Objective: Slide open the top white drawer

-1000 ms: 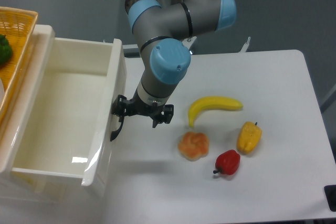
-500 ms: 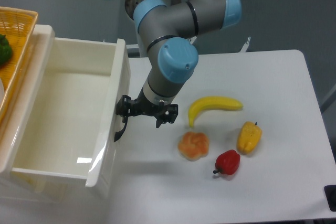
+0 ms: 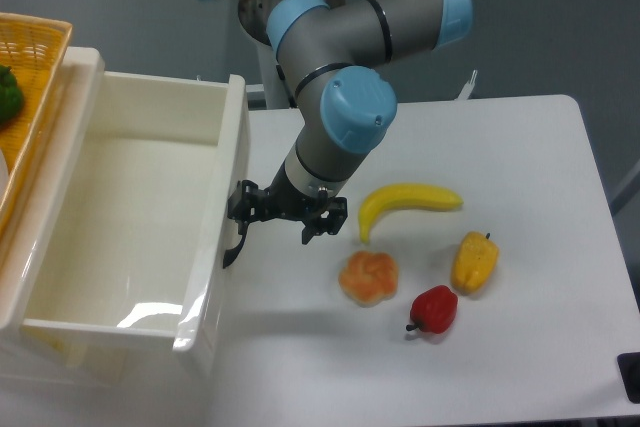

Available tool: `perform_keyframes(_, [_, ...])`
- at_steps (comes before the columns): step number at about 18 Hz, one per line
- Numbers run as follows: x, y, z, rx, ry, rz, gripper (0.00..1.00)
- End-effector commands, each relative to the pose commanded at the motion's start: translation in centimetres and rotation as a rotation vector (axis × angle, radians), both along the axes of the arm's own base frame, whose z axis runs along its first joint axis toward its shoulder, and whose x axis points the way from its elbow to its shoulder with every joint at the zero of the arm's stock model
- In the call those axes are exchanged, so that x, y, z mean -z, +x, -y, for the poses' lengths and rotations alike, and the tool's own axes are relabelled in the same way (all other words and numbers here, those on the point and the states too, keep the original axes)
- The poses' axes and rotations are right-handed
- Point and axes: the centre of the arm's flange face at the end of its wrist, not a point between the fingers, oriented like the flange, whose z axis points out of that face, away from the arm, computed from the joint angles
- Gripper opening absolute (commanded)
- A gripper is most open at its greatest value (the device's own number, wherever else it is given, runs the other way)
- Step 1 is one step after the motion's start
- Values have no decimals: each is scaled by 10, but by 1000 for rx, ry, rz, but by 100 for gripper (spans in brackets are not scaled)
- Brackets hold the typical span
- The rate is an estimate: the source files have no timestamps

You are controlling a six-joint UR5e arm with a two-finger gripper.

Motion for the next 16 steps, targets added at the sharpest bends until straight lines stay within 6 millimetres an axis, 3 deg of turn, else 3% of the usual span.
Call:
perform_keyframes(7, [-4,-13,8,-4,8,-19,100])
perform_keyframes(12, [-6,-20,14,189,-17,-135,100])
perform_keyframes(16, [-6,-29,20,199,-27,-164,100])
